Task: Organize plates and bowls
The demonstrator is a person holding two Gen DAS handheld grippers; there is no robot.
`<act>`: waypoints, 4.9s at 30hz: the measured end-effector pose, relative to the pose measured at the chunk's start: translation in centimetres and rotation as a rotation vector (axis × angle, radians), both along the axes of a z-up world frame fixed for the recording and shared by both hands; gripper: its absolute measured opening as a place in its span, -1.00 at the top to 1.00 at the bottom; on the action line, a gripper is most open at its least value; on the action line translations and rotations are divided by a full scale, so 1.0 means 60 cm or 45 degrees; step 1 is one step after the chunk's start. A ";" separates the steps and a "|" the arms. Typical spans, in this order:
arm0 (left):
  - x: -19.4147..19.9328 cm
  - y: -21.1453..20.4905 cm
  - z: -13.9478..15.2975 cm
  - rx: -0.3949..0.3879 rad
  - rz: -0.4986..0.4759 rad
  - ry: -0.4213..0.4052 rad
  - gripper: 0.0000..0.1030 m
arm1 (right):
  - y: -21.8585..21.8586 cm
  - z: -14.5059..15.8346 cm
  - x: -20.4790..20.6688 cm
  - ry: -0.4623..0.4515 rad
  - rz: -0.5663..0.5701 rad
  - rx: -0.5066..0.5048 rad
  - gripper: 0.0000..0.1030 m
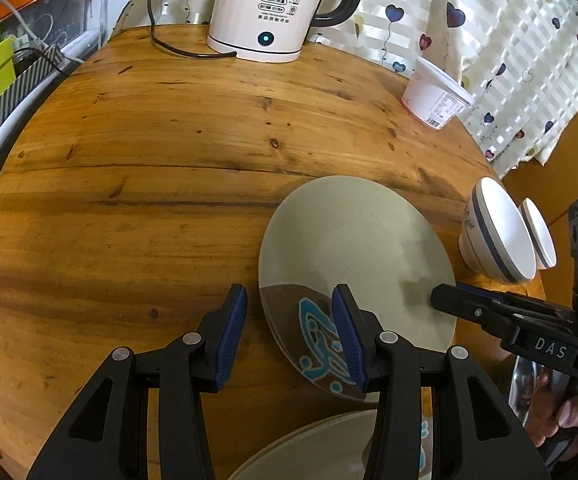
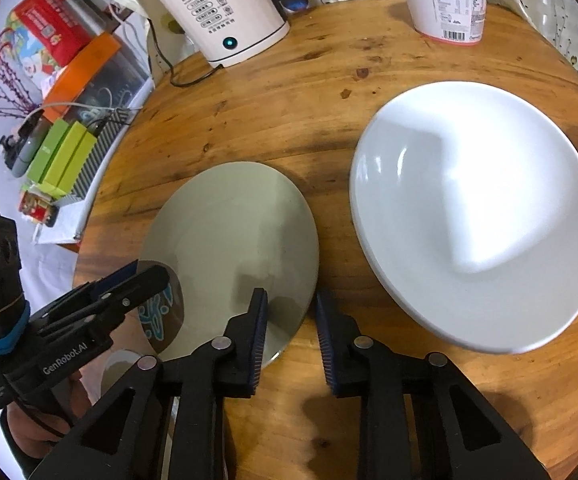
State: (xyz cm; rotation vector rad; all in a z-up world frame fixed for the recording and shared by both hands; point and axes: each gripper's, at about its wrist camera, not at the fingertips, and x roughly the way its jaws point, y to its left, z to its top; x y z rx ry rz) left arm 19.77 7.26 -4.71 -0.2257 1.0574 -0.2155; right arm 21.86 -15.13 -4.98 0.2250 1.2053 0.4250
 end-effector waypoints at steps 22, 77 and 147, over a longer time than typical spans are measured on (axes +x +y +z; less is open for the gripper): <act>-0.003 0.010 0.032 -0.003 0.033 -0.078 0.16 | 0.013 0.034 0.000 -0.086 -0.002 0.029 0.66; -0.245 0.035 0.078 0.003 0.195 -0.104 0.16 | 0.042 0.081 -0.193 -0.117 0.196 0.060 0.66; -0.273 0.043 0.022 -0.045 0.250 -0.020 0.16 | 0.065 0.053 -0.233 -0.218 0.304 -0.123 0.57</act>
